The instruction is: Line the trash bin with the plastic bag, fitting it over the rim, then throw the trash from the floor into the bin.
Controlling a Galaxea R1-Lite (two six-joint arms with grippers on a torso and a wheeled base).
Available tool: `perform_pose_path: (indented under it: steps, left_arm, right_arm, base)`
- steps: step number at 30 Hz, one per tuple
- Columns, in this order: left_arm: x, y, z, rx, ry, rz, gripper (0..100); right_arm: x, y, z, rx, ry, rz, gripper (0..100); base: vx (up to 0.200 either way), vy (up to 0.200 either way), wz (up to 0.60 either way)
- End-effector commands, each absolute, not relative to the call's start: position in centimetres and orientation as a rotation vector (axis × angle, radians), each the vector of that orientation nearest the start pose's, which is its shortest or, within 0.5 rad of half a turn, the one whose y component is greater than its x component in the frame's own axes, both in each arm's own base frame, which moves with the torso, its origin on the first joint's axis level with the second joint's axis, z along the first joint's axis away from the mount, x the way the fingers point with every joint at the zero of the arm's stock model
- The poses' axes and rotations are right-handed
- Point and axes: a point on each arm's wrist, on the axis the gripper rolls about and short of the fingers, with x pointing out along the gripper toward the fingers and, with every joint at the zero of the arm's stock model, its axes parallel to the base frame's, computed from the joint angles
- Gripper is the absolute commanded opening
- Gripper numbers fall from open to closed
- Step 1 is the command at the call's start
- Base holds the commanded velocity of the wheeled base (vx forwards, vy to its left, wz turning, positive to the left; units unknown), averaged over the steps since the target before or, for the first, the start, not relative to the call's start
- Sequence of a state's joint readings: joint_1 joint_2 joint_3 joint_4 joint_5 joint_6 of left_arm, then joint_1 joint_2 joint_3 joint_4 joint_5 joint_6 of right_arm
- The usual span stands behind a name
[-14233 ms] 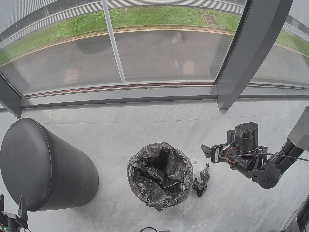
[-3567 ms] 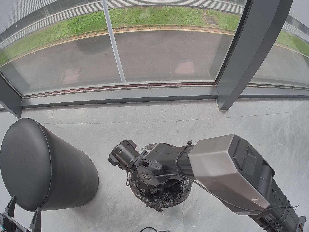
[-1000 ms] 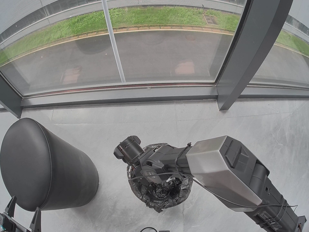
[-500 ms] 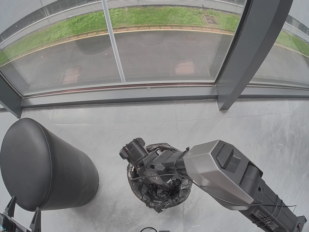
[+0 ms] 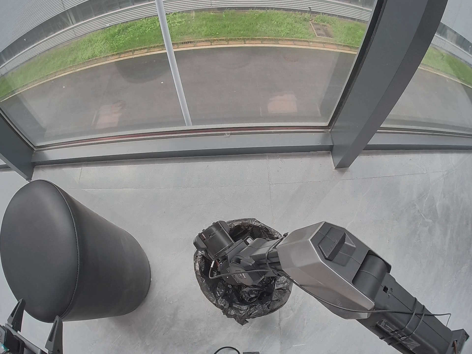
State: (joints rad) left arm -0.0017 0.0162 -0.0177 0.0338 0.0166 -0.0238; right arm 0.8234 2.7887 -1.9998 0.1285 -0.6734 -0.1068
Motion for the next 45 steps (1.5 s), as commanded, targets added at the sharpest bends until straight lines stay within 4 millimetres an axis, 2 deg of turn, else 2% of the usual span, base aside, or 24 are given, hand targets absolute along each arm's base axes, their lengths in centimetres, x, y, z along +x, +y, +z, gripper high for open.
perform_pose_path:
  steps: [1, 9, 13, 15, 19, 21, 26, 31, 34, 36, 38, 42, 45]
  left_arm:
    - [-2.4, 0.0, 7.5, -0.024, 0.024, 0.016, 100]
    - [-2.4, 0.0, 7.5, -0.024, 0.024, 0.016, 100]
    - [-2.4, 0.0, 7.5, -0.024, 0.026, 0.016, 100]
    - [-2.4, 0.0, 7.5, -0.024, 0.024, 0.016, 100]
    - [-2.4, 0.0, 7.5, -0.024, 0.024, 0.016, 100]
    - [-2.4, 0.0, 7.5, -0.023, 0.024, 0.016, 100]
    - [-2.4, 0.0, 7.5, -0.024, 0.024, 0.016, 100]
    - [-2.4, 0.0, 7.5, -0.024, 0.024, 0.016, 100]
    - [-2.4, 0.0, 7.5, -0.024, 0.024, 0.016, 100]
    - [-2.4, 0.0, 7.5, -0.024, 0.026, 0.016, 100]
    - [-2.4, 0.0, 7.5, -0.024, 0.024, 0.016, 100]
    - [-2.4, 0.0, 7.5, -0.024, 0.024, 0.016, 100]
    - [-2.4, 0.0, 7.5, -0.024, 0.024, 0.016, 100]
  right_arm:
    - [36.4, 36.7, -5.6, -0.736, 0.685, 0.172, 0]
    - [36.8, 36.3, -6.8, -0.737, 0.695, 0.161, 0]
    - [36.7, 36.4, -6.1, -0.737, 0.690, 0.163, 0]
    - [36.4, 36.5, -5.1, -0.756, 0.693, 0.162, 0]
    - [34.9, 36.4, -3.9, -0.825, 0.770, 0.171, 0]
    - [34.3, 36.3, -3.9, -0.851, 0.810, 0.172, 0]
    - [33.7, 35.7, -5.0, -0.881, 0.885, 0.153, 0]
    - [33.8, 35.1, -7.2, -0.890, 0.925, 0.135, 0]
    - [34.1, 34.5, -9.4, -0.901, 0.959, 0.130, 0]
    - [34.1, 34.4, -9.4, -0.901, 0.961, 0.129, 0]
    - [35.0, 34.0, -11.5, -0.877, 0.942, 0.121, 0]
    - [36.2, 33.4, -12.4, -0.837, 0.908, 0.107, 0]
    - [36.8, 33.0, -12.3, -0.822, 0.905, 0.094, 0]
  base:
    - [0.000, 0.000, 0.00]
    - [0.000, 0.000, 0.00]
    - [0.000, 0.000, 0.00]
    - [0.000, 0.000, 0.00]
    - [0.000, 0.000, 0.00]
    - [0.000, 0.000, 0.00]
    - [0.000, 0.000, 0.00]
    - [0.000, 0.000, 0.00]
    - [0.000, 0.000, 0.00]
    - [0.000, 0.000, 0.00]
    - [0.000, 0.000, 0.00]
    - [0.000, 0.000, 0.00]
    - [0.000, 0.000, 0.00]
